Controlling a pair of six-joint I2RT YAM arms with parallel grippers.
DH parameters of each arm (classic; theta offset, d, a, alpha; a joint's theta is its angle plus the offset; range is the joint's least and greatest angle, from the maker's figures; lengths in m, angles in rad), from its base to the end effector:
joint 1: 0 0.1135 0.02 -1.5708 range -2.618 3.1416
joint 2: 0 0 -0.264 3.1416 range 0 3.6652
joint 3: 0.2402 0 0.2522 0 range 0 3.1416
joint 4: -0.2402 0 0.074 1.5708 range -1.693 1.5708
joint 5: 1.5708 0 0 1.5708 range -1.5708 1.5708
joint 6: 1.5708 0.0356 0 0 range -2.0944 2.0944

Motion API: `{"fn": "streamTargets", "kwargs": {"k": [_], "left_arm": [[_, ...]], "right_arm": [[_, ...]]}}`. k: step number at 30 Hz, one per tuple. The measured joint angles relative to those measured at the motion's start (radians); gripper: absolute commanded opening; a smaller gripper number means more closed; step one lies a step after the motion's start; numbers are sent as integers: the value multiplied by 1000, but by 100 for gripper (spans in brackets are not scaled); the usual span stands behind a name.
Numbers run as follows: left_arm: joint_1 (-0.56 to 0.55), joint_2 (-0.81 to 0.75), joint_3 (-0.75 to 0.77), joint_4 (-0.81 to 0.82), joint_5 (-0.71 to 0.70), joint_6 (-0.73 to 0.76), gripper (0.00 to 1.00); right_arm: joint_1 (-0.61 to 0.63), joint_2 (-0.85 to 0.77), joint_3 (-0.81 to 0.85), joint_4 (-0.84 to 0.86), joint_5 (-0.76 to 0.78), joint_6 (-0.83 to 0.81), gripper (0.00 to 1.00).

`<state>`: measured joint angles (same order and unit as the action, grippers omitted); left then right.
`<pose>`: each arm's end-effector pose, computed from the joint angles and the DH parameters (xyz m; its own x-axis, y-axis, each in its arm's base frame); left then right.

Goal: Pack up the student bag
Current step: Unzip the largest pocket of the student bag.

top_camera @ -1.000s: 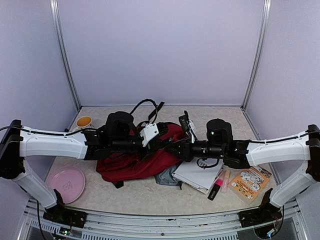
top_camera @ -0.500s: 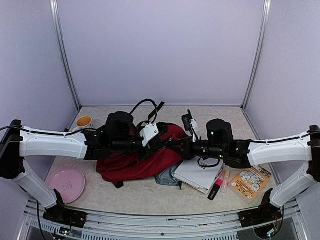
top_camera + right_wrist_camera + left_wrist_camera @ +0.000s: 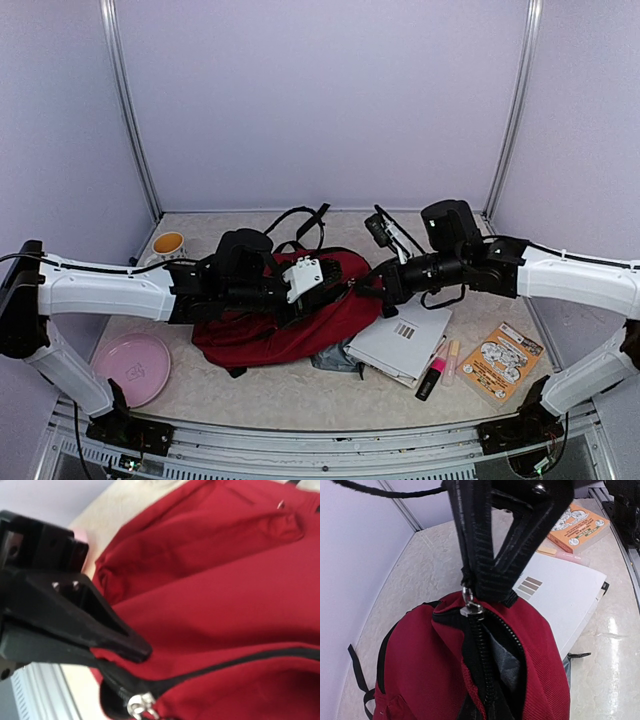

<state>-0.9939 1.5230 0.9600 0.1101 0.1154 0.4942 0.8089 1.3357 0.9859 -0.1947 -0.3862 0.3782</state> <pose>0.1847 -0.2913 0.2493 0.2116 0.5387 -0.8155 0.8959 0.2266 0.3822 0.1979 0.2268 0.2872 -0.6619 -0.1982 -0.7229 -0.6975 0.5160 0.4972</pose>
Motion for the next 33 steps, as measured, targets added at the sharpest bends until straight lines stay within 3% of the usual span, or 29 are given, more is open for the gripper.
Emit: {"fn": "streamTargets", "kwargs": {"k": [12,25,26,29,33], "left_arm": [[-150,-27,-34,-56,-161,139,0],[-167,-151,-142,-57,-223,117,0],[-171,-158,-149,-46,-244,107,3],[-186,-169,-192,27,-342,50,27],[-188,-162,-238,70,-418,0,42]], "right_arm": [[-58,113,143,-319,-104,-116,0],[-82,209,179,-272,-327,-220,0],[-82,209,171,-254,-346,-217,0],[-82,209,130,-172,-388,-185,0],[-78,207,76,-100,-392,-141,0]]}}
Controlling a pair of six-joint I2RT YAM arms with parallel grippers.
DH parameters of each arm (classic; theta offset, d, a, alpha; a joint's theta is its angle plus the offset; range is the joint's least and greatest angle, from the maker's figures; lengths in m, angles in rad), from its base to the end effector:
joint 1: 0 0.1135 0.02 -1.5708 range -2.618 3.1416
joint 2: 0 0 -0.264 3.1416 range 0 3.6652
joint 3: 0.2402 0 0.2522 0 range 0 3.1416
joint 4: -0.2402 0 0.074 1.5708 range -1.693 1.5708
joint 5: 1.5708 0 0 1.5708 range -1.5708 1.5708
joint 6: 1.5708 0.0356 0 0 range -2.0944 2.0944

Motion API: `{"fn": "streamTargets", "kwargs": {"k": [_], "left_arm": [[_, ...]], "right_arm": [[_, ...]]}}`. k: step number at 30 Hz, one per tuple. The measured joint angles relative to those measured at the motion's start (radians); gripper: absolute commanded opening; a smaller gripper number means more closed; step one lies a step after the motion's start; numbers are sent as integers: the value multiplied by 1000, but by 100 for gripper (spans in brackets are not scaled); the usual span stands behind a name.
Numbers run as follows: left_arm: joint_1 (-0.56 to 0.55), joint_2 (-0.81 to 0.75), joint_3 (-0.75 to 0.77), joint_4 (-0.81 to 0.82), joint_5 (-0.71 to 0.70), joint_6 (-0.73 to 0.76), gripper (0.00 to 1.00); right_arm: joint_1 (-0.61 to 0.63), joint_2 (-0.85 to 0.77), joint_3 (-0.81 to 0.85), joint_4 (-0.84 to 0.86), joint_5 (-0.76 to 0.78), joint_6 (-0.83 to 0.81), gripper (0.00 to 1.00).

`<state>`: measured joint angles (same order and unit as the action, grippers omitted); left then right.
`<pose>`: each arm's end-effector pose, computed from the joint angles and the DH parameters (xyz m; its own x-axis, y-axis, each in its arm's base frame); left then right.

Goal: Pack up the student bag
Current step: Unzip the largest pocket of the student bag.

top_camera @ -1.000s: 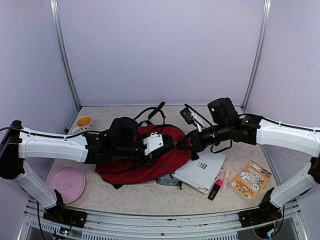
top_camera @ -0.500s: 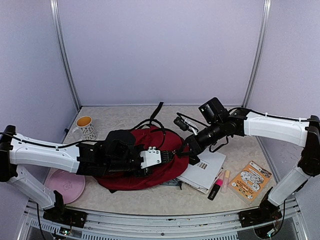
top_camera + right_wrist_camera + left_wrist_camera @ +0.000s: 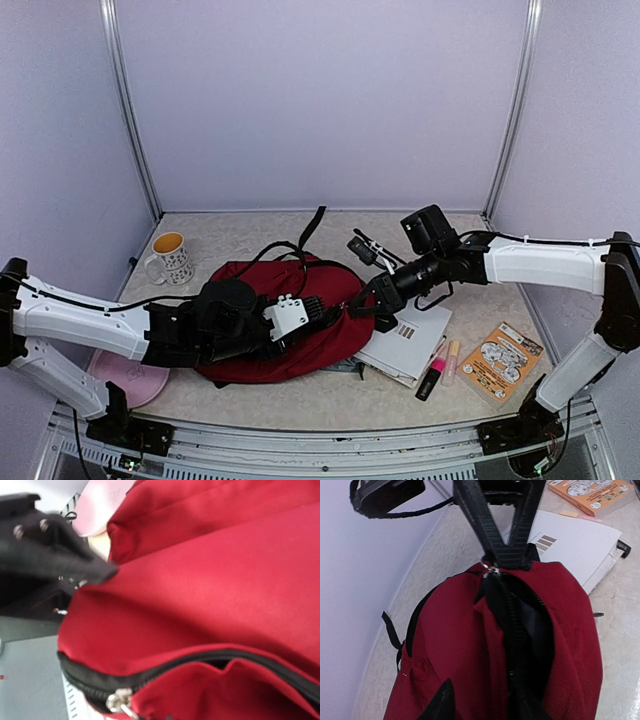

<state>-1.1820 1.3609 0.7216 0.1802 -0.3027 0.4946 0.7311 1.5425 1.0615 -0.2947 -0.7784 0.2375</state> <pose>0.1213 -0.2682 0.2259 0.2234 0.6501 -0.7263 0.7680 0.3415 0.5418 0.2278 0.2379 0.2477 -0.7063 -0.4084 -0.5782 -0.7021 0.2999 0.6458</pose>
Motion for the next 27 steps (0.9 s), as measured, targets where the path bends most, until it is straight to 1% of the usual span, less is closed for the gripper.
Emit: {"fn": "streamTargets", "kwargs": {"k": [2,4,5,6,7,8,9,12,14,17,20,23,27], "left_arm": [[0,14,-4,28,-31,-32,46],[0,24,-4,56,-54,-50,47],[0,27,-4,70,-58,-59,47],[0,30,-4,84,-58,-66,43],[-1,32,-4,95,-56,-71,34],[-3,36,-3,112,-53,-74,20],[-5,39,-3,116,-51,-79,0],[-19,60,-2,129,-49,-71,0],[-35,73,-2,126,-46,-56,0],[-70,84,-1,124,-43,-21,0],[-74,85,11,126,-42,0,0],[-66,71,12,124,-41,12,0],[-54,29,-8,112,-46,23,0]], "right_arm": [[11,0,-8,14,-10,11,0],[26,0,-11,25,-24,18,0],[34,-2,-13,30,-32,21,0],[38,-3,-16,31,-38,24,0],[40,-5,-20,32,-47,27,0],[41,-9,-25,33,-53,31,0],[42,-14,-31,33,-56,37,0],[39,-39,-39,22,-37,51,0],[29,-50,-29,-7,5,53,0],[27,-43,29,-84,140,32,0],[46,-9,122,-165,270,-28,0],[64,32,196,-221,359,-109,0],[66,95,275,-282,376,-195,0]]}}
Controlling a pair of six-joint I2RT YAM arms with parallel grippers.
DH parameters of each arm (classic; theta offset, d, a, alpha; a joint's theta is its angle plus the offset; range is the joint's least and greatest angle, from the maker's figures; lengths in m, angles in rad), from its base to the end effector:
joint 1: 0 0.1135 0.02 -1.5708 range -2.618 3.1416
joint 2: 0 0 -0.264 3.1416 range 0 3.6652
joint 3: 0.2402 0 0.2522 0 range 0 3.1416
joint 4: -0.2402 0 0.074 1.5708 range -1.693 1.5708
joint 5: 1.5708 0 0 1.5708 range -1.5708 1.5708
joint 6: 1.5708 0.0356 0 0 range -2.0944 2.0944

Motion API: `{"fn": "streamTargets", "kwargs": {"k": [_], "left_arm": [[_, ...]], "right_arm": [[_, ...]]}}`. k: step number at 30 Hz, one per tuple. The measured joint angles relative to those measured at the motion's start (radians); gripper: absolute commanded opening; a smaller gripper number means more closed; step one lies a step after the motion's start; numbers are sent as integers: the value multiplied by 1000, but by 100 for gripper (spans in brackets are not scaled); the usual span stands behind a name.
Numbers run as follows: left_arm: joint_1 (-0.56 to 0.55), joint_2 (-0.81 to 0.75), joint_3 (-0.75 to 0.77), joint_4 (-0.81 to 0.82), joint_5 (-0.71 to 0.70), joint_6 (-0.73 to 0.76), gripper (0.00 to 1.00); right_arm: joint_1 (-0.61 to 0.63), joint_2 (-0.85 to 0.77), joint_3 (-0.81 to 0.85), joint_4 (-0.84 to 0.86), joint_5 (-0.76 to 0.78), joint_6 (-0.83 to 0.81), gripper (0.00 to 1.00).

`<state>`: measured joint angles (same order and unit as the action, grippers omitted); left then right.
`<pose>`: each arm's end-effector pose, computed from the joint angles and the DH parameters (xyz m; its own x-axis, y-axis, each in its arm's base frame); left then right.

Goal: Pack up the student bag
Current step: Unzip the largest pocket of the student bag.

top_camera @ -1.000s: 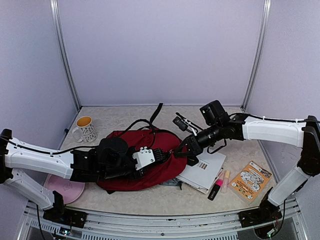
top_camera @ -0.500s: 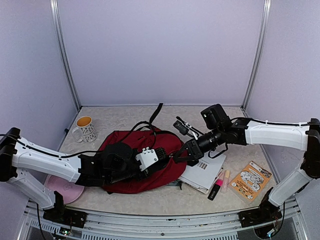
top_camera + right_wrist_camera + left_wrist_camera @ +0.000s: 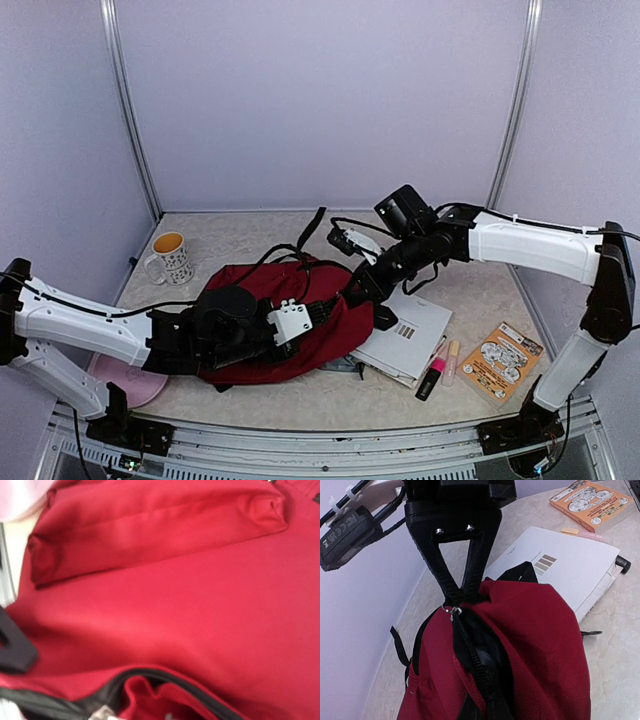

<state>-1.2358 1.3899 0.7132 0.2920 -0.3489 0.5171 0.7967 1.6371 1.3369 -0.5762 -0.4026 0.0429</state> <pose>0.1103 -0.2799 0.2262 0.2800 0.6088 -0.7423 0.7419 0.3535 0.5698 0.2400 0.2654 0.2798 -0.5724 -0.5291 -0.6264 -0.8093 0.4870 0.3282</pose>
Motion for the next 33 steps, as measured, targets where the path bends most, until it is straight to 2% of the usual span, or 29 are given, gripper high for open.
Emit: {"fn": "streamTargets", "kwargs": {"k": [3,7,8,10,13,15,16,18,21,24,28,31,33], "left_arm": [[-2,-47,-42,-30,11,3,0],[-2,-95,-81,-65,50,-19,0],[-4,-106,-91,-82,66,-34,5],[-8,-121,-109,-114,93,-69,38],[-12,-143,-127,-166,145,-129,68],[-13,-176,-129,-207,203,-180,82],[-12,-196,-129,-219,232,-199,83],[3,-248,-128,-229,326,-249,83],[63,-341,-127,-202,478,-331,75],[124,-381,-127,-148,549,-394,69],[137,-354,-115,-154,549,-432,66],[74,-311,-106,-169,469,-422,56],[6,-289,-101,-175,388,-407,54]], "right_arm": [[-22,12,-11,-23,43,-25,0],[-28,-15,-159,53,-43,-27,0],[-12,-28,-204,76,-72,-16,0],[43,-50,-305,150,-119,29,0],[143,-56,-407,275,-162,113,0],[185,-59,-465,365,-183,169,0],[198,-61,-488,402,-190,194,0],[209,-63,-521,459,-201,227,0],[212,-67,-562,539,-211,259,0],[212,-78,-575,579,-225,268,0],[212,-101,-570,587,-232,266,0],[212,-136,-565,580,-230,274,0],[212,-167,-557,565,-229,290,0]]}}
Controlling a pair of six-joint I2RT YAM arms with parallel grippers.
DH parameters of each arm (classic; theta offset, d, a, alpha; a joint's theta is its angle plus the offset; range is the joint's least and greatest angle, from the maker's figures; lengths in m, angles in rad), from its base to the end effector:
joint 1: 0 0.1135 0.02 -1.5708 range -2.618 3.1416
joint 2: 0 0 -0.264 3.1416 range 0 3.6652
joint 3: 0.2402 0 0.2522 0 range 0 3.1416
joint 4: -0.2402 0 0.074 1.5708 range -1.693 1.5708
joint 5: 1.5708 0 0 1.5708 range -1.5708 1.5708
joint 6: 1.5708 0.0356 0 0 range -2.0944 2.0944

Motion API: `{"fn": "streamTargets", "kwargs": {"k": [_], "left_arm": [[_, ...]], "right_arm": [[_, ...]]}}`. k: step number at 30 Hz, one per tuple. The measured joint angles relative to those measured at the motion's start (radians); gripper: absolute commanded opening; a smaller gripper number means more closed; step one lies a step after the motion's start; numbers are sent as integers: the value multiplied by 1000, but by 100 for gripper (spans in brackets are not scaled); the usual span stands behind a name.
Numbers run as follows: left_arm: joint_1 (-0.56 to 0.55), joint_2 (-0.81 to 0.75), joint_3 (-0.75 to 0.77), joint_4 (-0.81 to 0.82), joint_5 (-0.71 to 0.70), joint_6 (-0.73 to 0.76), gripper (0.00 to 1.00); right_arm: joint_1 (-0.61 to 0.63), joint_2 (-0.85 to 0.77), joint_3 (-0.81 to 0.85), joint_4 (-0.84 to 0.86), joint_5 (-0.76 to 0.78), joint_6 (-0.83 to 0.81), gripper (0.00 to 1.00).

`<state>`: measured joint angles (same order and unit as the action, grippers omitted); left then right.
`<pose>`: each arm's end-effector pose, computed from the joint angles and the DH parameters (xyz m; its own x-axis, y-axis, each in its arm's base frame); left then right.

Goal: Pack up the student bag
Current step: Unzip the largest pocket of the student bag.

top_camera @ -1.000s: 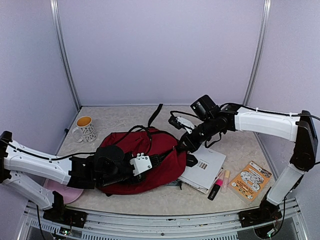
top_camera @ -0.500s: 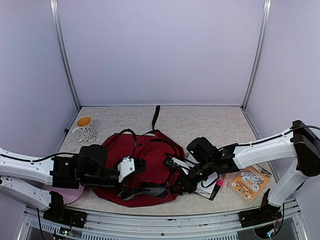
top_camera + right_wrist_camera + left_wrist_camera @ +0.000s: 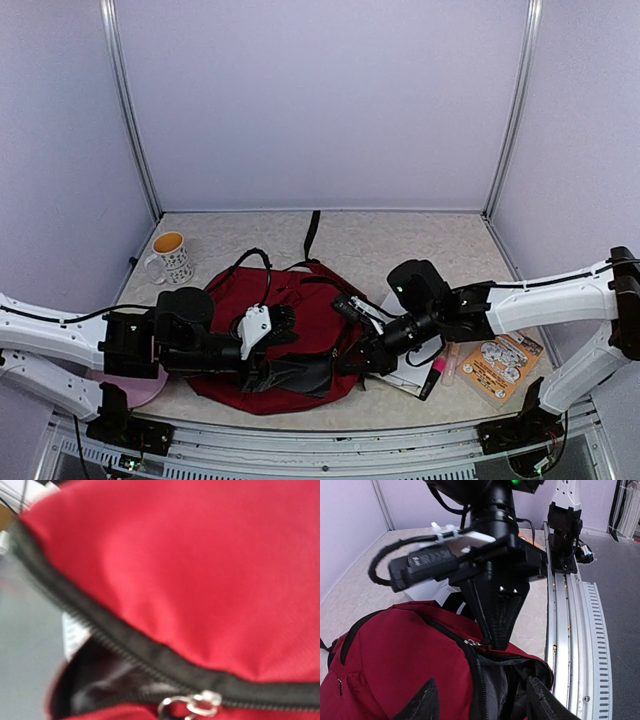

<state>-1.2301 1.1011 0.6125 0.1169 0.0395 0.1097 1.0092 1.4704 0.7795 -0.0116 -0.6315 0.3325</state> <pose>0.0812 -0.2333 0.2471 -0.0162 0.3730 -0.9277 0.9616 0.2599 0.0878 0.1414 0.2642 0.1999 -0.6266 -0.5011 -0.5969 -0.7602 0.2243 0.6097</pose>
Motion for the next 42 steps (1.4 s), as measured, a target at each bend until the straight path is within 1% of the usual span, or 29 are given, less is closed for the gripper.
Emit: {"fn": "streamTargets", "kwargs": {"k": [3,5,7,8,9,11,12,14,16,19,20,21,23,24,28,31,34,37,42], "left_arm": [[-89,17,26,-13,-97,14,48],[-144,16,45,-10,-138,24,43],[-204,23,61,-1,-173,27,40],[-229,34,67,4,-186,24,42],[-250,51,73,8,-200,19,47],[-283,107,85,11,-237,12,60],[-300,143,86,14,-266,4,64],[-322,207,87,14,-327,3,67],[-342,264,96,14,-414,1,66],[-360,319,117,21,-550,13,59],[-362,331,122,29,-582,19,52],[-365,343,128,37,-613,24,41],[-367,364,132,66,-663,39,10],[-367,370,132,76,-678,42,0],[-369,380,127,109,-717,65,0],[-372,364,106,126,-717,70,0],[-374,303,61,137,-700,74,0],[-375,239,23,114,-667,71,0],[-377,153,-23,14,-603,49,0]], "right_arm": [[0,-47,21,-30,4,31,0],[0,-76,29,-47,7,48,0],[0,-94,41,-69,11,56,0],[0,-97,51,-85,16,56,0],[0,-98,66,-107,23,57,0],[0,-102,86,-132,31,58,0],[0,-108,93,-145,34,59,0],[0,-125,102,-169,34,63,0],[0,-135,111,-195,37,63,0],[0,-150,119,-233,39,62,0],[0,-153,124,-247,36,61,0],[0,-157,134,-269,30,58,0],[0,-158,162,-312,18,49,0],[0,-158,180,-335,11,42,0],[-3,-158,259,-437,-24,-2,0],[-43,-153,307,-505,-52,-19,0],[-149,-129,331,-568,-63,-45,0],[-250,-81,362,-626,-35,-85,0],[-332,0,407,-691,42,-158,0]]}}
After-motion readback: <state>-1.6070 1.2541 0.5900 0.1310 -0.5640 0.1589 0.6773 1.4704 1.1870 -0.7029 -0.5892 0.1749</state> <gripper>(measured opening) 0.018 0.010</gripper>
